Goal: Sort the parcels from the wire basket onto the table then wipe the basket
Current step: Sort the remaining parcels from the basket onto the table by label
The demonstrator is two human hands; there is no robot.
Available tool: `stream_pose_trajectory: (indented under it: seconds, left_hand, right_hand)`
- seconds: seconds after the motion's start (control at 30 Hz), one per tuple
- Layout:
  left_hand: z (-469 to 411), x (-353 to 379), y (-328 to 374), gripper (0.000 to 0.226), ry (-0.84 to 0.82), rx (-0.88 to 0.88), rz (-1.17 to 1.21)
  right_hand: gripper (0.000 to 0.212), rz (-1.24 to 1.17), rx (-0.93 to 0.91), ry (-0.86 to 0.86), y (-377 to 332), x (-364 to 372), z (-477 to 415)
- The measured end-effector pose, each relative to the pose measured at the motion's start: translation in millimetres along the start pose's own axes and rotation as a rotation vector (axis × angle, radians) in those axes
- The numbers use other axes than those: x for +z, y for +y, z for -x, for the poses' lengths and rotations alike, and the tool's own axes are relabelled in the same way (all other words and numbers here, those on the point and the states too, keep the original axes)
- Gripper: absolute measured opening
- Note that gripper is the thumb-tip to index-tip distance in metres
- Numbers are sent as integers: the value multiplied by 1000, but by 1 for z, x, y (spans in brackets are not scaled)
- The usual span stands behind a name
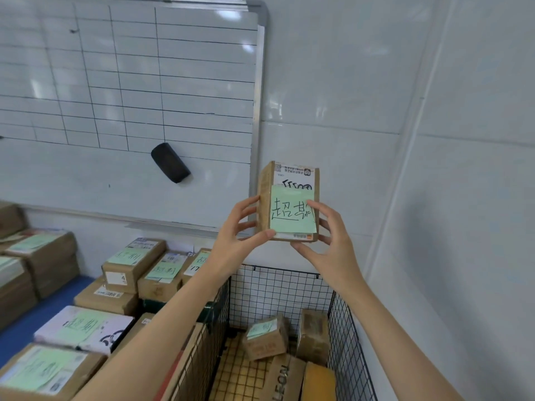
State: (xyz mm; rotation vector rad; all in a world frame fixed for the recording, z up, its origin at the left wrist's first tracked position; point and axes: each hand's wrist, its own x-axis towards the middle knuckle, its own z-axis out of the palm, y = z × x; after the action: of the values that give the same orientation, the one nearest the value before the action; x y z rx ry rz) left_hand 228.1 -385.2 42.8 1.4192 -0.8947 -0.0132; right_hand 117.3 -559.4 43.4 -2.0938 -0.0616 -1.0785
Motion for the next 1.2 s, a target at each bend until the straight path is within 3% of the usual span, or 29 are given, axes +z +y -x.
stream_pose_trajectory:
  seconds: [0.1,0.37,0.83,1.2]
  left_hand:
    - [5,-11,5,70,-1,3,-4]
    - [34,-54,11,66,62,-21,-96]
    - [111,-160,17,62,280,-111,-260]
    - [142,-282,21,60,301,-101,-213]
  right_hand:
    - [78,-18,-16,-54,-6,6,-2]
    - [71,-387,108,-145,-32,48,3]
    - [69,-394,152,-402,-74,164,11]
    - [72,-351,131,-463,-144,268,4]
